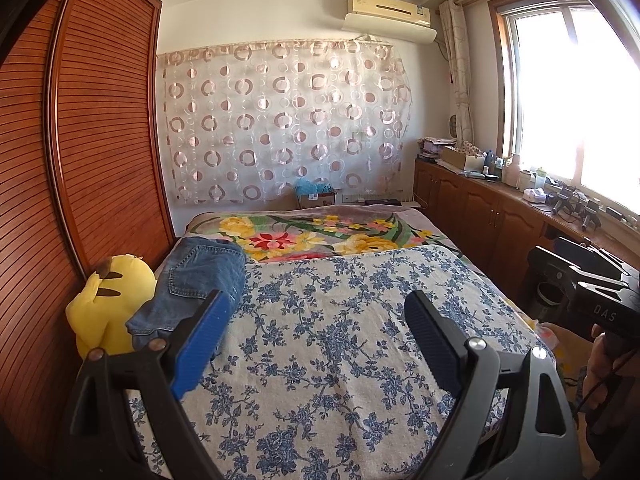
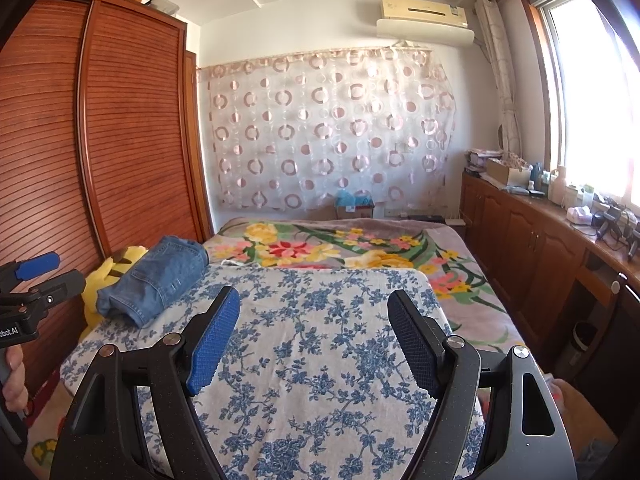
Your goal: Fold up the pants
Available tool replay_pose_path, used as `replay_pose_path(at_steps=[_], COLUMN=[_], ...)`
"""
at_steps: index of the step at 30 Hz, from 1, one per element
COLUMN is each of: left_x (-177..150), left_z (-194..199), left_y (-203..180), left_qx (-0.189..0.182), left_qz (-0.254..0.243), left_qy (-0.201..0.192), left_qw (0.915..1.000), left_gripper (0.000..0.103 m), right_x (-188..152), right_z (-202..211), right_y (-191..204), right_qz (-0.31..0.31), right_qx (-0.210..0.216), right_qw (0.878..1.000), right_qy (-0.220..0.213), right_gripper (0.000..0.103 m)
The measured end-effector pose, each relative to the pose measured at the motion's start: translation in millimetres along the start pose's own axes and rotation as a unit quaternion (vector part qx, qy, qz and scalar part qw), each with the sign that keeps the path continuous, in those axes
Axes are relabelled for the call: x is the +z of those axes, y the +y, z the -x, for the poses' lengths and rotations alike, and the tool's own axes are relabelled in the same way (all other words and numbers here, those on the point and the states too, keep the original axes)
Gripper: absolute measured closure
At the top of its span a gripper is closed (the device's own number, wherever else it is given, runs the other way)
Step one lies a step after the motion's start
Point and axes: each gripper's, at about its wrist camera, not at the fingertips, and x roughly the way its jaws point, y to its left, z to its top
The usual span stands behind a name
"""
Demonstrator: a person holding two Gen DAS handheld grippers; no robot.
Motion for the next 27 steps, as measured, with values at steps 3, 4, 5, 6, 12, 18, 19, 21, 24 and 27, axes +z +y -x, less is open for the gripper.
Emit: replay_pose_path(at_steps=[3, 4, 5, 6, 12, 18, 19, 21, 24, 27], left_x=[-0.1, 0.0, -0.1, -0.1, 0.9, 1.1, 0.8, 0.7, 0.4, 0.5], left_z=[-0.3, -0.2, -0.3, -0.3, 1.1, 1.2, 1.0, 1.1, 1.0, 1.1], left_y=[0.0, 0.0, -0.1, -0.2, 0.2, 0.2, 0.0, 0.1, -0.2, -0.2], left_qx=[0.000, 0.000, 0.000, 0.000, 0.000, 0.000, 0.000, 0.000, 0.000, 0.001], left_qz=[0.000, 0.000, 0.001, 0.001, 0.000, 0.000, 0.000, 0.000, 0.000, -0.001], left_qy=[0.000, 0.000, 0.000, 0.000, -0.002, -0.002, -0.001, -0.001, -0.002, -0.001], left_qw=[1.0000, 1.0000, 1.0000, 1.0000, 1.0000, 1.0000, 1.0000, 1.0000, 1.0000, 1.0000], left_gripper=[0.013, 0.013, 0.013, 0.013, 0.013, 0.013, 0.013, 0.013, 0.013, 0.013], right_x=[0.2, 0.6, 0.4, 0.2, 3.1, 3.5, 3.5, 3.8, 3.5, 3.5], right_z=[0.0, -0.2, -0.1, 0.0, 1.7, 1.8, 1.8, 1.5, 1.8, 1.7], right_y=[0.3, 0.5, 0.6, 0.7, 1.3, 1.4, 1.3, 1.5, 1.2, 1.0], right_qz=[0.001, 0.001, 0.001, 0.001, -0.002, -0.002, -0.002, -0.002, -0.001, -0.002], right_qx=[-0.001, -0.001, -0.001, -0.002, 0.000, 0.000, 0.001, 0.000, 0.000, 0.001], right_qw=[1.000, 1.000, 1.000, 1.000, 1.000, 1.000, 1.000, 1.000, 1.000, 1.000], right_qy=[-0.001, -0.001, -0.001, -0.001, -0.001, 0.000, -0.001, 0.000, -0.001, 0.000], right_gripper=[0.025, 0.025, 0.025, 0.025, 0.025, 0.025, 0.025, 0.025, 0.025, 0.025])
